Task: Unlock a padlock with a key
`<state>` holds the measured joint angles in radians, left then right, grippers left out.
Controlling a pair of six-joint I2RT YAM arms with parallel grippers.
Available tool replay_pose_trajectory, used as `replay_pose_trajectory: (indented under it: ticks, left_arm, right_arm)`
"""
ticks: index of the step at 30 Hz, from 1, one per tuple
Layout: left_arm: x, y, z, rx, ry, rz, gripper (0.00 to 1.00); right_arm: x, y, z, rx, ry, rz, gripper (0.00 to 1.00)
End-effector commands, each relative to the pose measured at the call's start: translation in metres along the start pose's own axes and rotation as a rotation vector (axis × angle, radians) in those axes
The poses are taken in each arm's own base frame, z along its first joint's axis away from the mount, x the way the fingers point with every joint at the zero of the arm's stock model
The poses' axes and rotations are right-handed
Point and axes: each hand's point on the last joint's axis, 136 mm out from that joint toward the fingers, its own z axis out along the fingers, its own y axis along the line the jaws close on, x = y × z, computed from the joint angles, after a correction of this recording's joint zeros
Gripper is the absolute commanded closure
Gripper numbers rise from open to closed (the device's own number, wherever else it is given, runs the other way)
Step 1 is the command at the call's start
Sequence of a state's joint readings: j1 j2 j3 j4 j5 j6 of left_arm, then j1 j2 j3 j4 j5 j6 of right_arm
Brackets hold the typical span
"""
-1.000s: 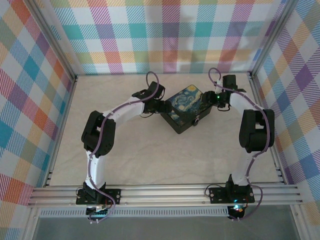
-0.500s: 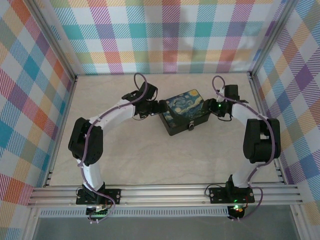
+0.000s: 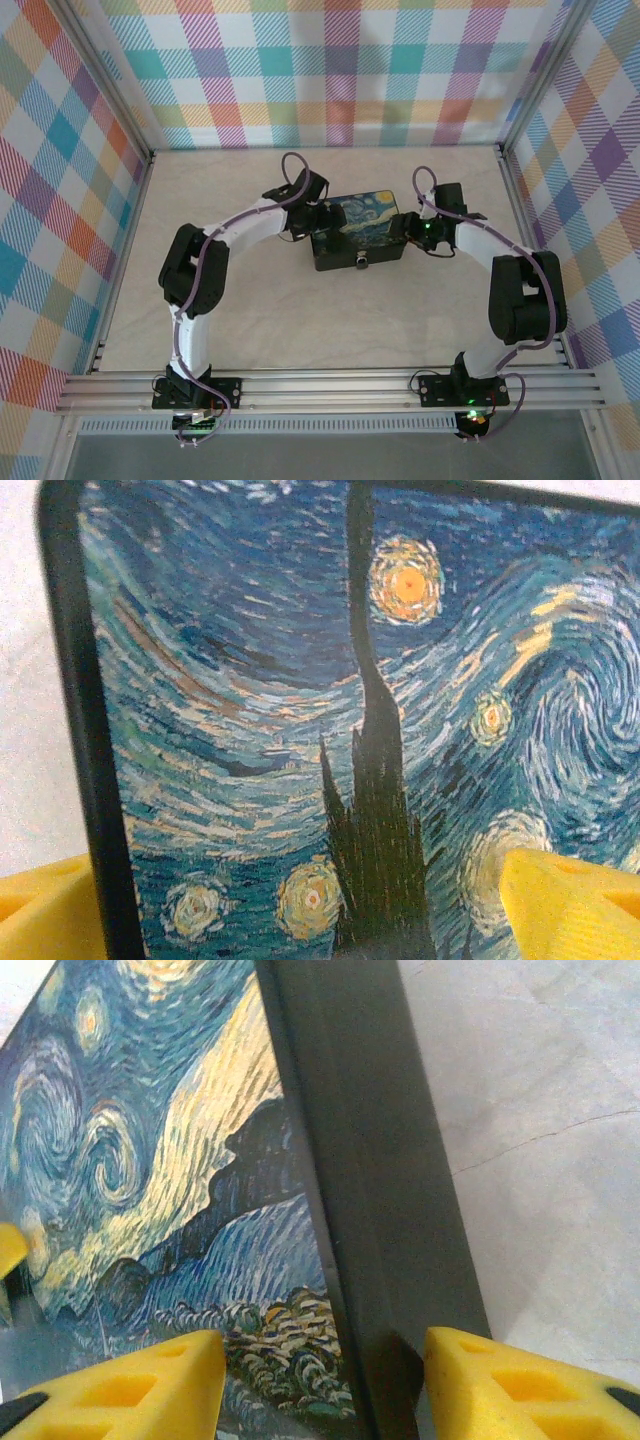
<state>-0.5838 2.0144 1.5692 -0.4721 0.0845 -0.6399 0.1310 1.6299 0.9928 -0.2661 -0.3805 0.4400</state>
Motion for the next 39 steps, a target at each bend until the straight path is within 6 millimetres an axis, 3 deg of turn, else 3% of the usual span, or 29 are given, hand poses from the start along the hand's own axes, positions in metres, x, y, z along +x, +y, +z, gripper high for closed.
replay_pose_trajectory:
  ticks: [1, 4, 8, 13, 17, 19, 22, 30, 39]
  left_arm:
    - [-0.018, -0.017, 0.006, 0.043, -0.022, -0.003, 0.07]
    - [-0.029, -0.013, 0.008, 0.03, -0.032, -0.014, 0.07]
    - [-0.044, 0.006, -0.013, -0.021, -0.079, -0.015, 0.06]
    - [-0.067, 0.043, -0.05, -0.108, -0.164, -0.007, 0.06]
    - [-0.082, 0.079, -0.061, -0.151, -0.205, -0.083, 0.06]
    - [-0.089, 0.102, -0.055, -0.18, -0.209, -0.142, 0.11]
    - [-0.093, 0.118, -0.038, -0.178, -0.191, -0.21, 0.23]
    - [-0.094, 0.133, -0.004, -0.212, -0.19, -0.352, 0.41]
    - [-0.086, 0.141, 0.024, -0.219, -0.163, -0.418, 0.54]
  right_arm:
    - [-0.004, 0.015, 0.003, -0.038, 0.006, 0.007, 0.45]
    - [-0.012, 0.018, 0.002, -0.035, 0.001, -0.002, 0.44]
    - [-0.017, 0.023, -0.009, -0.014, -0.001, -0.043, 0.38]
    - [-0.017, 0.02, -0.026, 0.024, -0.012, -0.089, 0.32]
    - [-0.018, 0.024, -0.032, 0.024, -0.014, -0.1, 0.33]
    - [-0.017, 0.029, -0.034, 0.003, -0.017, -0.1, 0.34]
    - [-0.014, 0.037, -0.037, -0.016, -0.019, -0.113, 0.38]
    - [-0.001, 0.05, -0.039, -0.027, -0.009, -0.137, 0.42]
    - [0.012, 0.047, -0.032, -0.015, 0.012, -0.136, 0.43]
